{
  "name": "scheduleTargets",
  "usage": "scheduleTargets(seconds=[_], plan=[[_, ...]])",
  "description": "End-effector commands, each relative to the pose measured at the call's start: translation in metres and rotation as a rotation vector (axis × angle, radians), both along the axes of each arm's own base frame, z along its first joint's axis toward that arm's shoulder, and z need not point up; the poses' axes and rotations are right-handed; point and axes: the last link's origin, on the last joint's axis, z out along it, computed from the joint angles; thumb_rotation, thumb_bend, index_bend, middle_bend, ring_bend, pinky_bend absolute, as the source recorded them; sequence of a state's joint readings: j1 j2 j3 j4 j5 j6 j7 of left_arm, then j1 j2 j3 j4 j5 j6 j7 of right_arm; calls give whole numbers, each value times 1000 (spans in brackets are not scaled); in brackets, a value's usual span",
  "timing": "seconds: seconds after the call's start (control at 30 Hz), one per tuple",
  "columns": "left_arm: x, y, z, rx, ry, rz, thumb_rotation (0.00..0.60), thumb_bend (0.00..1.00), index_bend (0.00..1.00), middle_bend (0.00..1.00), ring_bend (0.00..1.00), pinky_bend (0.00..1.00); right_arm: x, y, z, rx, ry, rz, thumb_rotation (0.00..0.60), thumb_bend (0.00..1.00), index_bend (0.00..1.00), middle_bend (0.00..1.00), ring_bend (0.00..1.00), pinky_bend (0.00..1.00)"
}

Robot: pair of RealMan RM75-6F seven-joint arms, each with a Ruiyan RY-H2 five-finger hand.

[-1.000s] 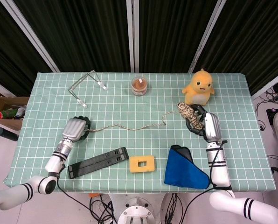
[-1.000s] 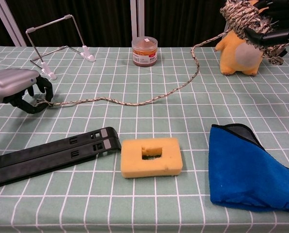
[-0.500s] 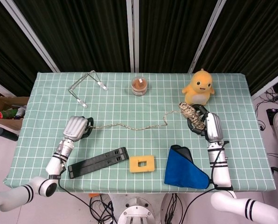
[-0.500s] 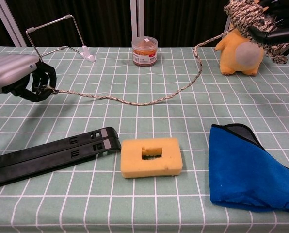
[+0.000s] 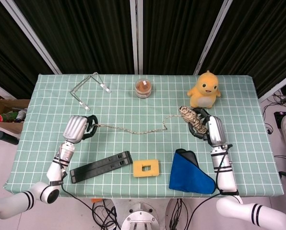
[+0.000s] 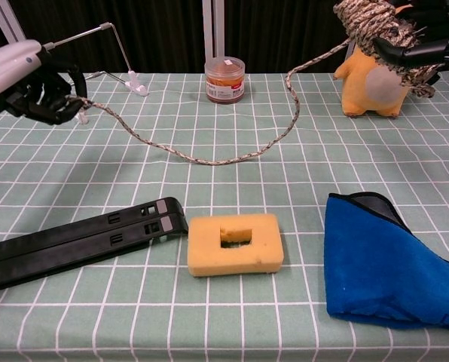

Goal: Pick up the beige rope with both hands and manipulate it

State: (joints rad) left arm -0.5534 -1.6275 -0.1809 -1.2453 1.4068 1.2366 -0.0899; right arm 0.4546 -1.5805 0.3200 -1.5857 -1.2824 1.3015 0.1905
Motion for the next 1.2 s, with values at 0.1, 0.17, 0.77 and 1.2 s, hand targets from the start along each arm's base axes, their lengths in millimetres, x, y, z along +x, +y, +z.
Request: scheduleTargets(seconds=[0.1, 0.17, 0.77, 1.2], plan=[[20, -3, 24, 21, -117, -43, 600, 471, 823, 818, 736, 830, 12, -4, -9, -32, -54, 37, 600, 606, 868, 684, 611, 756], [31, -6, 34, 8, -152, -61, 600, 471, 823, 820, 737, 831, 17, -7, -17, -42, -75, 41, 600, 610, 868, 684, 610, 756], [179, -34, 144, -166, -311, -299, 600, 471, 827, 825, 743, 839, 68, -53, -83, -54, -128, 140, 600, 616, 871, 683, 612, 756], [269, 1, 160, -273, -341, -324, 600, 471, 828, 826, 745, 839, 115, -58, -115, 43, -113, 265, 600, 620, 872, 682, 612, 756]])
